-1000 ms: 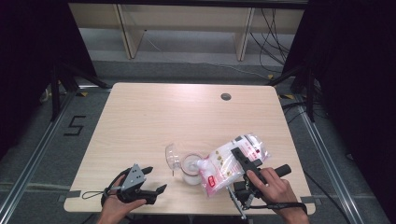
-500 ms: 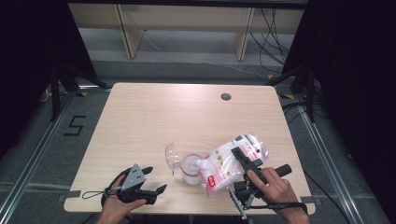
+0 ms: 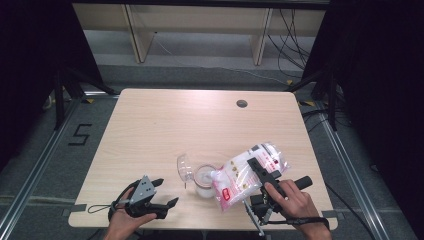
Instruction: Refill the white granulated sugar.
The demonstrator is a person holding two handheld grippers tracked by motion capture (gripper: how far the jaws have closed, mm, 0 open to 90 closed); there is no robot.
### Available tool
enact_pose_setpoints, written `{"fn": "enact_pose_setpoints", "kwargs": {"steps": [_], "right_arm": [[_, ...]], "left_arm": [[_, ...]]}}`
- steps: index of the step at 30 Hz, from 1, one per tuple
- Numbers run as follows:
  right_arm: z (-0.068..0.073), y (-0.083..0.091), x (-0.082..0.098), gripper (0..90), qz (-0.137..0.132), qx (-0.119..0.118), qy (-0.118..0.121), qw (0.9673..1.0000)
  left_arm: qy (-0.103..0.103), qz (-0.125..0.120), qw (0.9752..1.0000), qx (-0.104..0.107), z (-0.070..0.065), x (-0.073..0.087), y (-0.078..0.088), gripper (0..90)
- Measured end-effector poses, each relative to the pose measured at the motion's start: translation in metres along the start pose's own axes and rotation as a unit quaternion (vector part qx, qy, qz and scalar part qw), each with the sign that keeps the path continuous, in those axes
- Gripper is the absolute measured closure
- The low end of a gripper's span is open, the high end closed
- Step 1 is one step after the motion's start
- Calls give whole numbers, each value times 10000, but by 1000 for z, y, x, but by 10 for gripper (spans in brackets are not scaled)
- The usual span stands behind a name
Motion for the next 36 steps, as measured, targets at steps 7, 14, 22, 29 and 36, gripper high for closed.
{"fn": "enact_pose_setpoints", "kwargs": {"steps": [7,14,22,29,36], "right_arm": [[-4,0,-1,614,-87,22,104,9999],[-4,1,0,615,-12,1,60,10000],[-6,-1,-2,616,-152,64,218,9996],[-6,-1,-2,617,-184,88,221,9995],[-6,-1,-2,617,-183,86,224,9995]], "left_arm": [[117,-32,9999,-4,-1,1,0,195],[122,-16,9999,-13,-1,1,0,195],[124,-16,9999,-14,-1,1,0,195],[110,-5,9999,-19,-1,1,0,195],[109,-7,9999,-26,-1,1,0,195]]}}
Point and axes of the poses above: each handheld gripper's, and its own axes: y roughly backward along the jaws, x roughly out of its underside, z roughly to its left, the point moved 3 cm from there along -y, roughly forward along the jaws, and after that the axes turned 15 degrees about x, right-handed, at the moved point
